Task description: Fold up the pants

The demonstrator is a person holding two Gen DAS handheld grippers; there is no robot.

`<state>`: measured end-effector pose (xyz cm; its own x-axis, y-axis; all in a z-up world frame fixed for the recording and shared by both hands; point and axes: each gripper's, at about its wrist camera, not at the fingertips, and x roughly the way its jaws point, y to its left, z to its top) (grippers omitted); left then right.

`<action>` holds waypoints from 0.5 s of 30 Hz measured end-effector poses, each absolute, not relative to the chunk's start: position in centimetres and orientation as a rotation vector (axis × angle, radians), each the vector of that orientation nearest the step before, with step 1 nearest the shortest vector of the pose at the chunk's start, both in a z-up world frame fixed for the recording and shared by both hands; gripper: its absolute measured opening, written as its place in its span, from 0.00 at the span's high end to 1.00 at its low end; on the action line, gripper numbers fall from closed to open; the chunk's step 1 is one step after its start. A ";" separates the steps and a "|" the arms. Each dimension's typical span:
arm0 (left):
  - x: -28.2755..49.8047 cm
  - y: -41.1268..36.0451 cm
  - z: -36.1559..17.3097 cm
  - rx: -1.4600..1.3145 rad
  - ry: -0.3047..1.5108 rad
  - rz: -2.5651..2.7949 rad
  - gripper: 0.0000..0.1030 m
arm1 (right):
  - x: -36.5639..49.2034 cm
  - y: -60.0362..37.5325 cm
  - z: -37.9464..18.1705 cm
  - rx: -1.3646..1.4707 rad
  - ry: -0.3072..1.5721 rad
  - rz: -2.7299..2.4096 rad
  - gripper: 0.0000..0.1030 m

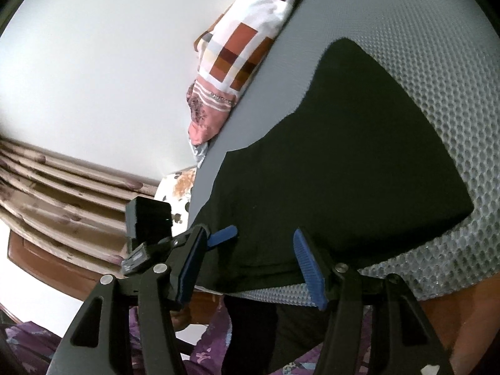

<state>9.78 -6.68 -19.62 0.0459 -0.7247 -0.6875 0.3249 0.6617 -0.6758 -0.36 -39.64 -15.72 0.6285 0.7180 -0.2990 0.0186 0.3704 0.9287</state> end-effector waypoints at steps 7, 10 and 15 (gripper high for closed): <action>9.8 -8.4 -20.5 -0.331 1.289 -0.893 0.72 | 0.0 -39.1 -16.1 1.121 0.817 0.517 0.45; 9.7 -8.2 -21.2 -0.291 1.299 -0.858 0.87 | 0.1 -39.2 -16.3 1.124 0.821 0.509 0.44; 9.1 -7.3 -20.5 -0.323 1.266 -0.820 0.90 | 0.2 -39.2 -16.6 1.131 0.828 0.499 0.44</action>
<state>9.06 -7.32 -20.54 0.0709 -0.6983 -0.7123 0.3640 0.6830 -0.6333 0.16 -39.23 -16.60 0.6128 0.7221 -0.3211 0.0541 0.3670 0.9286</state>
